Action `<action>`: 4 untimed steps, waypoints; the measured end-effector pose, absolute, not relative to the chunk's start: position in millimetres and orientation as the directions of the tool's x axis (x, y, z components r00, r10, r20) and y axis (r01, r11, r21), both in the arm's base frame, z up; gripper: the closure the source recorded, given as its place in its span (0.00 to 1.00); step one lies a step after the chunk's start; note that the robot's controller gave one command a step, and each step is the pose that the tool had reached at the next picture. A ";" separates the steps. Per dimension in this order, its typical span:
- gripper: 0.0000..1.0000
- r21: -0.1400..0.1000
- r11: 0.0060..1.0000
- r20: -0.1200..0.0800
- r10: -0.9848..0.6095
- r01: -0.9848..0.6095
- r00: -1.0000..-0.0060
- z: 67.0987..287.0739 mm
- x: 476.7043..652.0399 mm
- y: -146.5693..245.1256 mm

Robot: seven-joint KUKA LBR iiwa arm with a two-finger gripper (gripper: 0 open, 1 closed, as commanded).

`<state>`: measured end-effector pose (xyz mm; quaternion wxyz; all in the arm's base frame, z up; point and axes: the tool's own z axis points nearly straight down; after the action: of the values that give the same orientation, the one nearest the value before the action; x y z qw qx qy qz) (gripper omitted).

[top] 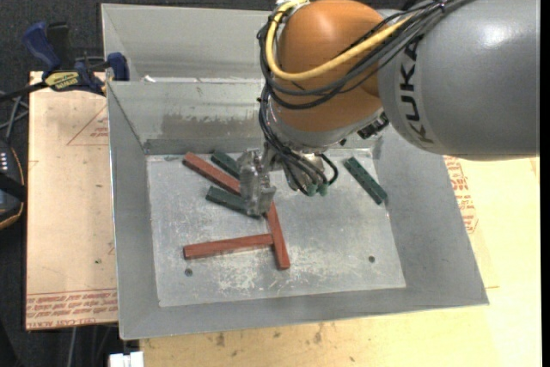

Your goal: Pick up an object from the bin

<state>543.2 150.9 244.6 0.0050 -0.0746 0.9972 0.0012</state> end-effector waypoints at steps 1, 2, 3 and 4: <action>1.00 0.001 0.989 -0.003 -0.149 -0.149 -0.989 241.3 541.7 150.5; 1.00 0.002 1.000 -0.009 0.008 0.008 -1.000 220.1 537.5 159.6; 0.00 0.001 0.960 0.000 0.281 0.281 -0.960 191.4 517.5 153.2; 0.00 0.001 0.960 0.000 0.281 0.281 -0.960 191.4 517.5 153.2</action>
Offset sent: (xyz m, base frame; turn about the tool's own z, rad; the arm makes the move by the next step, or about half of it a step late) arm -0.0186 0.0286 -0.0638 0.3797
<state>517.5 153.2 191.4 0.0001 0.1417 0.9899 0.0004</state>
